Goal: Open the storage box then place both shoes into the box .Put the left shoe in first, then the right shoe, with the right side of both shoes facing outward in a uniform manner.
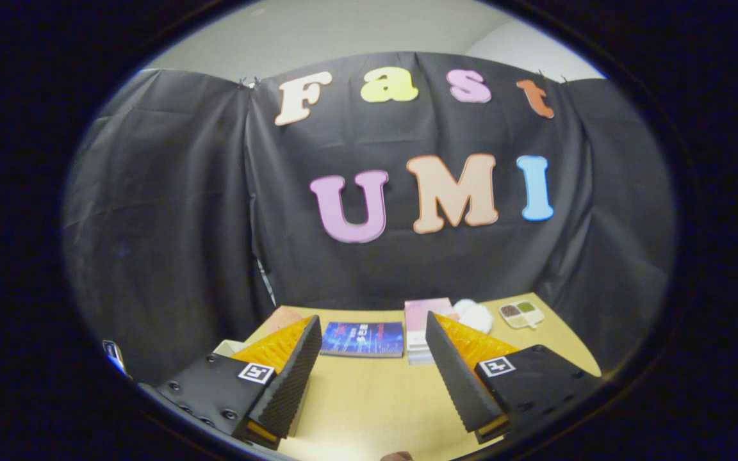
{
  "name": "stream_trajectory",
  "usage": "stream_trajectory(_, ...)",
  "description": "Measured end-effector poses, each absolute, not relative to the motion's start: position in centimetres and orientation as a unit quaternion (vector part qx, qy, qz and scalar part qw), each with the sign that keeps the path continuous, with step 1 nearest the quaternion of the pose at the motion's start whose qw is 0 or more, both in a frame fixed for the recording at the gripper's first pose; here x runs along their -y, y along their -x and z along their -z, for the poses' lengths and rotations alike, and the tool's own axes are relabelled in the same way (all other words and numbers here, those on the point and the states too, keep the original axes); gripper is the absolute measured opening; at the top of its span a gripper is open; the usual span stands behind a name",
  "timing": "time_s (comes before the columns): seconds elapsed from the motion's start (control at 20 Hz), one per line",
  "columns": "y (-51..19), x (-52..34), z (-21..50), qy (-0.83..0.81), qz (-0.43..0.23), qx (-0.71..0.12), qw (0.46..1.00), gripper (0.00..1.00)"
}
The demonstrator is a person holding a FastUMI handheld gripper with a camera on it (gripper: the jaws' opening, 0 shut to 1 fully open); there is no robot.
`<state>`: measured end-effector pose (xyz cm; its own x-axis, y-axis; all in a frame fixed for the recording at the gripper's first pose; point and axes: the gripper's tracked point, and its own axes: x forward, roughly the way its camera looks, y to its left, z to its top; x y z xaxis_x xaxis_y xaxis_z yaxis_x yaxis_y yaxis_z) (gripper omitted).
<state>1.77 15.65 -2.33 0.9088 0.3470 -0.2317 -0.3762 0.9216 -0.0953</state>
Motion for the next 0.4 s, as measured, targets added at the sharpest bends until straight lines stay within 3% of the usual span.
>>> stream_trajectory(0.2, -1.2, -15.4, -2.9, 0.046, -0.188, -0.058, 0.979, 1.00)
stream_trajectory(0.4, -0.4, -14.6, -3.8, 0.003, -0.177, -0.054, 0.983, 1.00)
